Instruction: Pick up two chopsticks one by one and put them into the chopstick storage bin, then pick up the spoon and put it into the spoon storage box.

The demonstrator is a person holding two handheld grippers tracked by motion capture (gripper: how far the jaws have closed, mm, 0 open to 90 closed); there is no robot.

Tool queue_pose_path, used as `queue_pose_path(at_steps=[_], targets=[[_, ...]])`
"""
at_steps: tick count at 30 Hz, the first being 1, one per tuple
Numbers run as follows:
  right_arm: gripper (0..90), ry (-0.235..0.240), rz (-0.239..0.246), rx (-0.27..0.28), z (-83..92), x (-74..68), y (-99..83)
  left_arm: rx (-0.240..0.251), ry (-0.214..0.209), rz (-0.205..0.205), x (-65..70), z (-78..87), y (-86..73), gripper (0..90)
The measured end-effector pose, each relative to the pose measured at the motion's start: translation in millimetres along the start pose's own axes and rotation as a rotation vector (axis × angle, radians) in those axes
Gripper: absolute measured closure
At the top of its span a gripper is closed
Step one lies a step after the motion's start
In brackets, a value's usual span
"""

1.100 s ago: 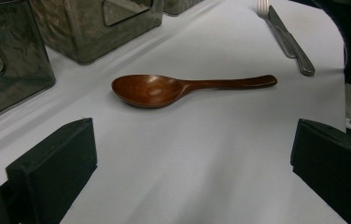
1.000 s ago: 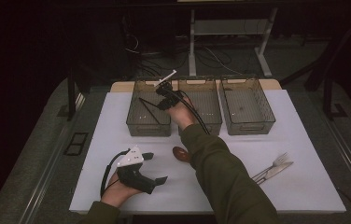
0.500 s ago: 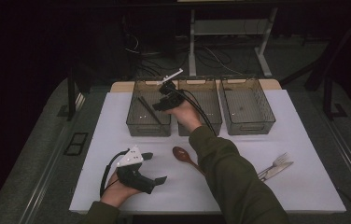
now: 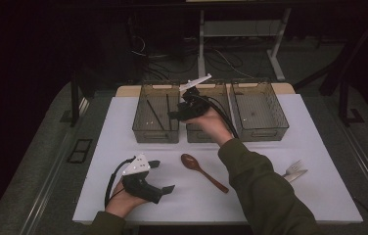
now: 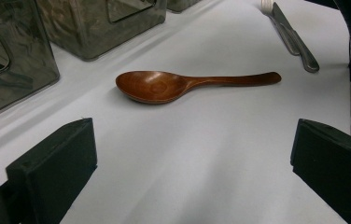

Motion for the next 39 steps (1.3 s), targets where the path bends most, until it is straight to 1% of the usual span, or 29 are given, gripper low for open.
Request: queue_pose_path(at_steps=[4, 5, 9, 14, 19, 22, 24, 26, 29, 34, 39], targets=[[39.1, 0.007, 0.002, 0.020, 15.3, 3.0, -5.1, -0.005, 0.004, 0.000, 0.0, 0.3, -0.2, 0.0], [38.8, 0.010, 0.003, 0.023, 18.6, 3.5, -7.0, 0.000, 0.003, 0.003, 0.3, -0.3, -0.3, 0.0], [37.8, 0.019, 0.015, 0.025, 31.2, 5.1, -16.8, 0.002, 0.001, 0.005, 0.6, -0.8, -0.6, 0.0], [36.3, 0.024, 0.007, 0.048, 50.8, 5.9, -29.8, -0.002, 0.003, 0.006, 0.3, -1.0, -0.8, 0.0], [34.5, 0.056, -0.013, 0.067, 70.8, 6.0, -50.4, -0.004, 0.007, 0.009, 0.8, -0.8, -1.3, 0.0], [32.0, 0.043, -0.011, 0.081, 83.1, 7.8, -62.3, -0.005, 0.010, 0.006, 0.4, -0.7, -1.2, 0.0], [31.2, 0.030, -0.011, 0.090, 91.8, 8.7, -70.5, -0.003, 0.013, 0.013, 0.3, -0.7, -1.7, 0.0], [30.0, 0.023, -0.024, 0.099, 100.5, 9.3, -78.4, -0.006, 0.016, 0.010, -0.5, 0.3, -2.0, 0.0], [28.6, 0.026, -0.032, 0.119, 115.0, 9.6, -89.5, -0.003, 0.019, 0.013, -0.9, 0.6, -1.4, 0.0], [25.9, -0.005, -0.034, 0.153, 140.9, 10.3, -112.4, -0.007, 0.018, 0.009, 0.0, -0.2, -2.2, 0.0], [23.3, -0.046, -0.080, 0.187, 166.8, 18.5, -134.5, -0.007, 0.020, 0.009, 0.6, -0.6, -1.5, 0.0]])
Point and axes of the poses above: each handheld gripper's, and its own axes: z roughly backward along the jaws, y roughly out of its top, x roughly to its right, the point moved 4 cm from there along -z, roughly forward along the jaws, and after that the axes turned 8 degrees about x, right-handed, at the moved point
